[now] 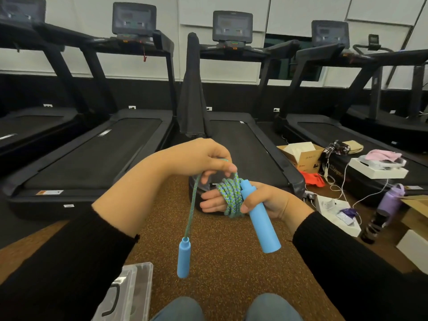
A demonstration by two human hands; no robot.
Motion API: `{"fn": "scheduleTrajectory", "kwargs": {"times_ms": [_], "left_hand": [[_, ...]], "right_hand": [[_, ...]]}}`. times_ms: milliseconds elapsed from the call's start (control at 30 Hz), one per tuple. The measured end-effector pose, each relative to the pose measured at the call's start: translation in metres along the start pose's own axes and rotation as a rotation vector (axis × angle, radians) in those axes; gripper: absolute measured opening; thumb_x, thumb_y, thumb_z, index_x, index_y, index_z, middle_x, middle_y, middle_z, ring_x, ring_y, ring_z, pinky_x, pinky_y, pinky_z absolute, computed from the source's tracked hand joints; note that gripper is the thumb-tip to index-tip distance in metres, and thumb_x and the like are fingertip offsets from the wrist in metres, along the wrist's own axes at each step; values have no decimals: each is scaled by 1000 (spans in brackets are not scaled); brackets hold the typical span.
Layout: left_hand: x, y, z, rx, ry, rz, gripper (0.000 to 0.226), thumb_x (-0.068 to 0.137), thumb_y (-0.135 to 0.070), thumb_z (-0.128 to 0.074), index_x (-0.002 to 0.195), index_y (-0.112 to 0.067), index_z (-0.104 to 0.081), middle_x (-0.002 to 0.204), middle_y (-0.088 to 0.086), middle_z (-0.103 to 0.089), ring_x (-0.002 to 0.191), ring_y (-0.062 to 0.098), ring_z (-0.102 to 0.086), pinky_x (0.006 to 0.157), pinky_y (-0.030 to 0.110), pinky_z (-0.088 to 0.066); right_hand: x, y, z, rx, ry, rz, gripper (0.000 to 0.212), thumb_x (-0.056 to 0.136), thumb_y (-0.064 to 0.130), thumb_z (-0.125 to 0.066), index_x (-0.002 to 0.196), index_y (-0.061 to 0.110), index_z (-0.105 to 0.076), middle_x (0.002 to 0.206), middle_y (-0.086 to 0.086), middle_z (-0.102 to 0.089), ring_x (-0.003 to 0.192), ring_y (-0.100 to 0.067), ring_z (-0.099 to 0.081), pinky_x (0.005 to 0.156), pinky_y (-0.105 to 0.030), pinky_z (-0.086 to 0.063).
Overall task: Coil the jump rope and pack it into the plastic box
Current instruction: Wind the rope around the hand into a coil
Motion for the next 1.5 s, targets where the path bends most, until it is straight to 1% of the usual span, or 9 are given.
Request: {"fn": "scheduleTrajectory", "kwargs": {"times_ms": [400, 500, 567, 633, 733, 867, 1000, 1100, 1500], "left_hand": [[24, 43, -27, -416, -259, -8, 26, 100, -25, -41, 79, -15, -54, 65, -1, -49, 60, 6, -51, 64, 17, -43], [25, 56, -41, -458, -297, 46, 31, 103, -19, -31, 78, -12, -48, 51, 1, -48, 41, 6, -45, 43, 17, -37], [28, 67, -55, -461, -289, 68, 33, 104, -20, -22, 87, -1, -43, 53, 16, -35, 37, 6, -37, 38, 18, -23], [30, 72, -75, -559, -226, 150, 32, 103, -18, -29, 107, 11, -41, 73, 34, -38, 50, 10, -47, 45, 15, -38], [23, 65, -102, -682, -219, 146, 14, 98, -8, -44, 98, -5, -58, 77, -3, -70, 64, 6, -67, 67, 23, -58], [18, 59, -120, -844, -145, 160, 25, 101, -15, -39, 99, -23, -63, 93, -7, -74, 74, 10, -73, 80, 26, -57], [12, 50, -123, -914, -76, 158, 26, 101, -16, -37, 109, -25, -60, 106, -8, -70, 87, 8, -72, 84, 25, -55], [8, 44, -122, -956, -32, 151, 26, 102, -16, -36, 111, -21, -60, 109, -6, -68, 90, 6, -71, 85, 24, -55], [-20, 7, -127, -1157, 285, 83, 27, 99, -19, -38, 108, -17, -63, 109, -1, -72, 101, 14, -69, 90, 27, -54]], "right_hand": [[-4, 19, -21, 68, 93, 123, 62, 65, -14, -37, 110, 11, -71, 109, -3, -73, 107, -15, -66, 93, -25, -49], [-7, 28, -9, 161, -92, 180, 47, 51, -6, -52, 88, 11, -77, 89, -6, -75, 86, -18, -71, 81, -30, -57], [-7, 38, -12, 176, -45, 231, 50, 53, 0, -53, 97, 7, -74, 98, -10, -74, 95, -22, -69, 89, -33, -54], [-4, 48, -21, 122, 53, 269, 54, 59, 0, -51, 108, 8, -71, 108, -12, -71, 104, -32, -64, 91, -40, -52], [-5, 59, -16, 55, -66, 294, 44, 49, 8, -67, 92, 11, -75, 94, -15, -70, 84, -48, -55, 69, -44, -49], [-4, 69, -1, 158, -188, 302, 45, 51, 7, -61, 94, 9, -75, 101, -12, -71, 98, -28, -64, 93, -41, -49], [0, 83, -6, 180, -26, 344, 54, 65, 4, -45, 113, 5, -68, 119, -11, -67, 115, -23, -61, 100, -34, -47], [2, 89, 2, 183, 1, 337, 66, 61, 8, -63, 126, -1, -56, 132, -17, -57, 127, -28, -51, 111, -38, -34], [0, 81, 29, 175, -72, 238, 74, 62, 16, -67, 133, 0, -49, 140, -19, -50, 133, -31, -44, 112, -38, -31]]}}
Point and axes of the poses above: each hand's wrist, its own x-axis towards the middle knuckle, its own z-axis out of the back of the hand, y = z × x, the point moved 5 cm from there along x, towards the middle knuckle
